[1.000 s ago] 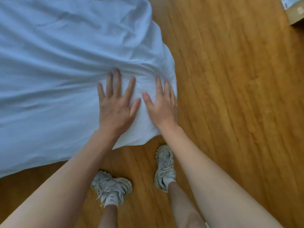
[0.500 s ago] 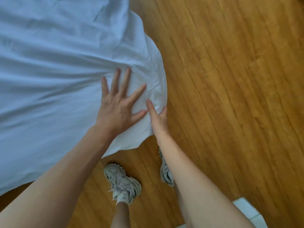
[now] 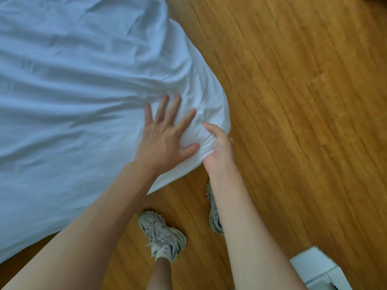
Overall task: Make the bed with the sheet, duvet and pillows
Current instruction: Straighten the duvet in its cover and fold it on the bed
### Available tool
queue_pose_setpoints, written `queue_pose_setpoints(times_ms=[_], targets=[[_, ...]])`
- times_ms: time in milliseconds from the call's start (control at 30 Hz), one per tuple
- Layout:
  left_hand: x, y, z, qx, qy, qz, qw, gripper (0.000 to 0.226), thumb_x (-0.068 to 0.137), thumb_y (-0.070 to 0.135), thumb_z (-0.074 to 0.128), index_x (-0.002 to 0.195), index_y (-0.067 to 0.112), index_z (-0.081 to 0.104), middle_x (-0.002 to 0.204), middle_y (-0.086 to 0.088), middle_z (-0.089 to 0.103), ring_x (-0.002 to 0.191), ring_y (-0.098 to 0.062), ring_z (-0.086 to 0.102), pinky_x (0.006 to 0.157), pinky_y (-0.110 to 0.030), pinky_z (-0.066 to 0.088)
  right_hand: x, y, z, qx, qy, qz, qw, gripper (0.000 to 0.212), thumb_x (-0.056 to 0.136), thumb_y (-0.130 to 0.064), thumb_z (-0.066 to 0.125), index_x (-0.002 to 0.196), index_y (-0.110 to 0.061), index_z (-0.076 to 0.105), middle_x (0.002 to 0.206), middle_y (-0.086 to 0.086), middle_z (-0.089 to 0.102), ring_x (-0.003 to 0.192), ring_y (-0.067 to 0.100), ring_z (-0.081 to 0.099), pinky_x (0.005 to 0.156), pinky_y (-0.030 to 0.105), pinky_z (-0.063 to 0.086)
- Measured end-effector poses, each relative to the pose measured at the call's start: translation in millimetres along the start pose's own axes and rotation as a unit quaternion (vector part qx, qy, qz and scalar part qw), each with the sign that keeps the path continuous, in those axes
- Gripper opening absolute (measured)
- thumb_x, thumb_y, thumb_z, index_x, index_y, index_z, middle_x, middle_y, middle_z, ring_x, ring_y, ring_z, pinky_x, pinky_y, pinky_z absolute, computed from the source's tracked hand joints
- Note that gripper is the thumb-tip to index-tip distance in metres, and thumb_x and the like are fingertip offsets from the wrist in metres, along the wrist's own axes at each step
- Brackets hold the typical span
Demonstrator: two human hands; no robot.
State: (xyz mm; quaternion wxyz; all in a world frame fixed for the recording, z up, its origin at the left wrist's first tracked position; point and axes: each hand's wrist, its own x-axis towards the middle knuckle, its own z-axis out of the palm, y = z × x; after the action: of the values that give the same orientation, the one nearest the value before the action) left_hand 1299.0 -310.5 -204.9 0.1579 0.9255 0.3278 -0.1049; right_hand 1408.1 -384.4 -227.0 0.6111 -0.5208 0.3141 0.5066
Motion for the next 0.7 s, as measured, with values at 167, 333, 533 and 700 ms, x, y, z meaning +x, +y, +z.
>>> queue_pose_setpoints(times_ms=[167,333,533,700], targets=[[-10,3,-38,-0.362,0.055,-0.136,0.921,0.054,0.085,0.037,0.04,0.137,0.027,0.049,0.144,0.005,0.045,0.136,-0.011,0.034,0.114,-0.041,0.027,-31,-6,36,-0.061,-0.072,-0.217,0.972,0.072,0.062,0.009,0.069,0.129,-0.01,0.053,0.122,0.012,0.064,0.108,0.029,0.064,0.09,0.047,0.054],[13,7,-78,-0.37,0.129,-0.176,0.903,0.091,0.08,0.06,0.06,0.152,0.03,0.012,0.15,-0.001,0.033,0.134,-0.014,0.038,0.103,-0.028,0.035,-52,21,56,-0.392,-0.085,-0.417,0.816,0.072,0.08,-0.006,0.069,0.143,-0.023,0.038,0.124,-0.009,0.058,0.106,-0.008,0.054,0.088,0.012,0.045],[57,3,-85,-0.107,0.109,-0.225,0.962,0.101,0.077,0.044,0.067,0.152,0.027,0.002,0.135,-0.017,0.033,0.11,-0.036,0.046,0.069,-0.037,0.032,-46,30,36,-0.523,-0.084,-0.523,0.667,0.053,0.069,0.008,0.052,0.118,-0.008,0.061,0.09,0.006,0.062,0.084,0.024,0.058,0.069,0.04,0.053],[69,-12,-79,-0.016,0.098,-0.215,0.971,0.085,0.083,0.02,0.061,0.151,0.03,0.01,0.14,-0.02,0.029,0.113,-0.041,0.042,0.071,-0.041,0.033,-50,22,19,-0.381,-0.098,-0.462,0.795,0.035,0.093,-0.023,0.05,0.127,-0.015,0.052,0.109,-0.007,0.066,0.095,0.003,0.062,0.077,0.02,0.05]])
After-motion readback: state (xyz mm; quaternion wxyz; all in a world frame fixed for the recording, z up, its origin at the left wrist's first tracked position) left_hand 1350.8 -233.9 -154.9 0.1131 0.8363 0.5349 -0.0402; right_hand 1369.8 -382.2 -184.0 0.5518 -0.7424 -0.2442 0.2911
